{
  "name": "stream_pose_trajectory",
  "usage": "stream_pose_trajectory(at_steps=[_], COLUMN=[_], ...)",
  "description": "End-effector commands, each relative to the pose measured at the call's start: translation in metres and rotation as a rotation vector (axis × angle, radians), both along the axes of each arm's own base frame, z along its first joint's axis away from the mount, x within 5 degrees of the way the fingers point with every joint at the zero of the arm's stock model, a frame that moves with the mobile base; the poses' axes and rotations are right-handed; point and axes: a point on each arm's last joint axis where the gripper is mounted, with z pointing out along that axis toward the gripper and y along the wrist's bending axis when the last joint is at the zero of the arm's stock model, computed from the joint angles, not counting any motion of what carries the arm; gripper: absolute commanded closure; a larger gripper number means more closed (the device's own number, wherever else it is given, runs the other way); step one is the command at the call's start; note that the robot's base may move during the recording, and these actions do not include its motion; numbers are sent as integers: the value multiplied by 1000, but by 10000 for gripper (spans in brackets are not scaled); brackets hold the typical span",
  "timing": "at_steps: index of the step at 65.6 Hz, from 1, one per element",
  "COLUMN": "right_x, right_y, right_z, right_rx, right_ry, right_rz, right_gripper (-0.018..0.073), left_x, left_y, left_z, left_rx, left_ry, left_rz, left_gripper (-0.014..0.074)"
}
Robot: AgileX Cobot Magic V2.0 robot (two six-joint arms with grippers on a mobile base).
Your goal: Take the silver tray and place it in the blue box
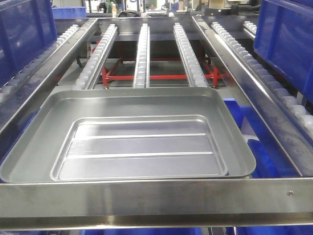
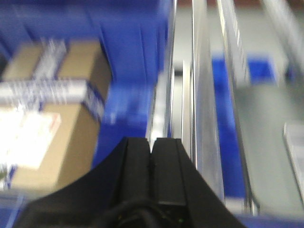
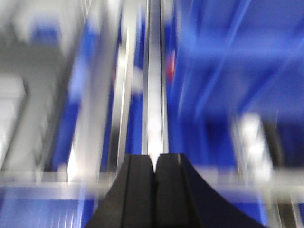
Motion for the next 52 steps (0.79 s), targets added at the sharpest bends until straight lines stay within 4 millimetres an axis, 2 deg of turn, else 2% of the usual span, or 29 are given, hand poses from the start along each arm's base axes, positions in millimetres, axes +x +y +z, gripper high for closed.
stream_pose_trajectory(at_steps=[1, 8, 14, 20, 26, 33, 43, 52], right_x=[23, 41, 51, 61, 74, 97, 136, 164], right_y=[0, 1, 1, 3, 11, 32, 67, 99], right_z=[8, -4, -11, -18, -20, -13, -16, -16], right_rx=[3, 2, 7, 21, 41, 68, 68, 82], right_ry=[88, 214, 253, 303, 368, 367, 413, 448], right_rz=[-5, -7, -8, -8, 26, 81, 73, 109], right_gripper=[503, 503, 503, 503, 499, 484, 484, 484], left_x=[15, 33, 46, 62, 77, 92, 118, 136], left_y=[-3, -11, -18, -19, -32, -55, -78, -108], left_z=[15, 10, 6, -3, -15, -22, -41, -53], left_rx=[-34, -178, -312, -343, -395, -465, -417, -356], left_ry=[12, 75, 131, 187, 308, 359, 437, 522], left_rz=[-34, -70, -96, -90, -193, -312, -234, -209], left_gripper=[700, 700, 700, 700, 697, 693, 693, 693])
